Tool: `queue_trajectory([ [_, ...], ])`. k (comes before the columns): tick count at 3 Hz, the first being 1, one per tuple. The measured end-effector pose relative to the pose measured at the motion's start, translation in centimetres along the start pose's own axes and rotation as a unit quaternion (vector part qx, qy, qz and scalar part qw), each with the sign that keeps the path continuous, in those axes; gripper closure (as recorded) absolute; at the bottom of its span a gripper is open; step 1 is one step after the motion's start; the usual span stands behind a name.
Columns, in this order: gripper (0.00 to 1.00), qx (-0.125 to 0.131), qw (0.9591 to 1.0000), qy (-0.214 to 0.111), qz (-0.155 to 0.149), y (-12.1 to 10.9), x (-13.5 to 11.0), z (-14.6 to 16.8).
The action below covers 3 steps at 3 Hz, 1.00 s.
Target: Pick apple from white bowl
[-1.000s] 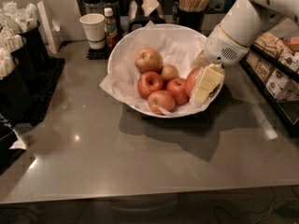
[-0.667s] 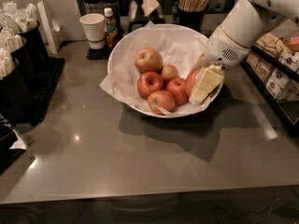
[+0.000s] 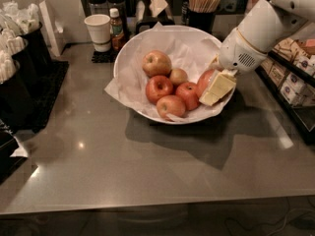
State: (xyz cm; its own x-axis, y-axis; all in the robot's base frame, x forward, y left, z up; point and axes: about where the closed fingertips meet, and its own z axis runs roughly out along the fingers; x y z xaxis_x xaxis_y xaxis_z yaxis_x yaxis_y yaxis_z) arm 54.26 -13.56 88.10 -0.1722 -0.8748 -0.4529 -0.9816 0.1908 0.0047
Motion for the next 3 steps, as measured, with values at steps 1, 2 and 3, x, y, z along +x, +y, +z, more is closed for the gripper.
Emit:
queue_trajectory([
  [1, 1.0, 0.008, 0.9982, -0.045, -0.039, 1.5, -1.8, -1.9],
  [2, 1.0, 0.018, 0.9912, -0.09, -0.095, 3.6, -4.2, -4.3],
  [3, 1.0, 0.008, 0.9837, -0.116, -0.137, 5.6, -5.7, -5.7],
])
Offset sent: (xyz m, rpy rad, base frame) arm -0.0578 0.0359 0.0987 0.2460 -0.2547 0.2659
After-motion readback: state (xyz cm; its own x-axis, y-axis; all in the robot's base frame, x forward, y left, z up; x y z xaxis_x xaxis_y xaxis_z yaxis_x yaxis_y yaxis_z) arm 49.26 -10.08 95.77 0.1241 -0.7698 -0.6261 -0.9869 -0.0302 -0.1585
